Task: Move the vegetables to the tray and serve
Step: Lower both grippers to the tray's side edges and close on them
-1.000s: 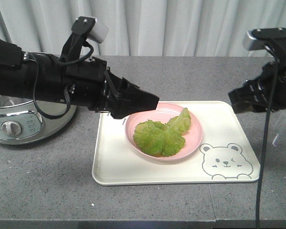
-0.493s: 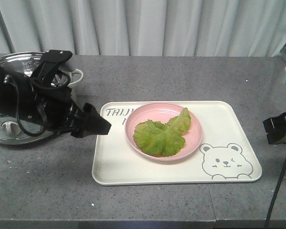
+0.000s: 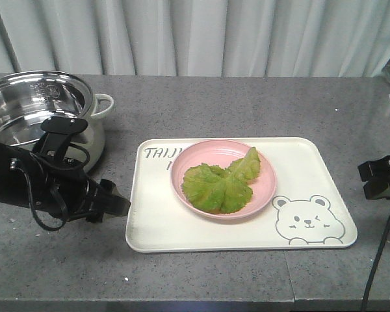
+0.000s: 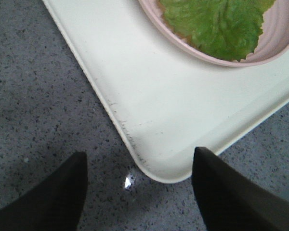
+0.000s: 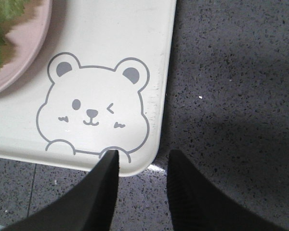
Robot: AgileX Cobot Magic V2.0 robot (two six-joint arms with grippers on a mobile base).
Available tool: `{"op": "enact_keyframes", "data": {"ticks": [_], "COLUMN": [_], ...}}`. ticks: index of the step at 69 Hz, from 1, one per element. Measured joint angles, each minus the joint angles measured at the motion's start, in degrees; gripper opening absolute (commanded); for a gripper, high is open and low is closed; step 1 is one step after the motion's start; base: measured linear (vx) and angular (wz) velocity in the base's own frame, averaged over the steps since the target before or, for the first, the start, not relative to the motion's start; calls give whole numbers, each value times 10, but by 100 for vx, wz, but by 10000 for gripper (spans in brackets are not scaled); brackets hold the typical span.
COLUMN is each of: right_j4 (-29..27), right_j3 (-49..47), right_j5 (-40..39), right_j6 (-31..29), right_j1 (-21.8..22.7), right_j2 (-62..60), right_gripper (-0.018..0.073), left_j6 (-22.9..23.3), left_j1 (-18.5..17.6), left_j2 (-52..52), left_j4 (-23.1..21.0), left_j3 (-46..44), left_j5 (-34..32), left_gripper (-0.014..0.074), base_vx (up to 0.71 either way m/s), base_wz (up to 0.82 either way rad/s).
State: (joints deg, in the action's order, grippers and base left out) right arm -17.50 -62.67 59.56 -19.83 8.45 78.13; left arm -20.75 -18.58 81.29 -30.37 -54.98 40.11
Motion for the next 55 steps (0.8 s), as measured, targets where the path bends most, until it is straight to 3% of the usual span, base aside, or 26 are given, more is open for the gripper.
{"op": "enact_keyframes", "data": {"ticks": [28,55], "right_j4": [0,-14], "right_j3": [0,0], "right_j5": [-18,-60], "right_j6": [0,-35], "right_j1": [0,0], "right_j2": [85,134], "right_gripper": [244,244], "left_j6": [25,75], "left_j1": [-3,-16], "left_j2": [62,122], "left_j4": [0,18], "left_j3": [-29,-59], "left_j5": [-2,-8], "left_gripper": [359,359], "base_vx": [0,0], "base_wz": [0,0]}}
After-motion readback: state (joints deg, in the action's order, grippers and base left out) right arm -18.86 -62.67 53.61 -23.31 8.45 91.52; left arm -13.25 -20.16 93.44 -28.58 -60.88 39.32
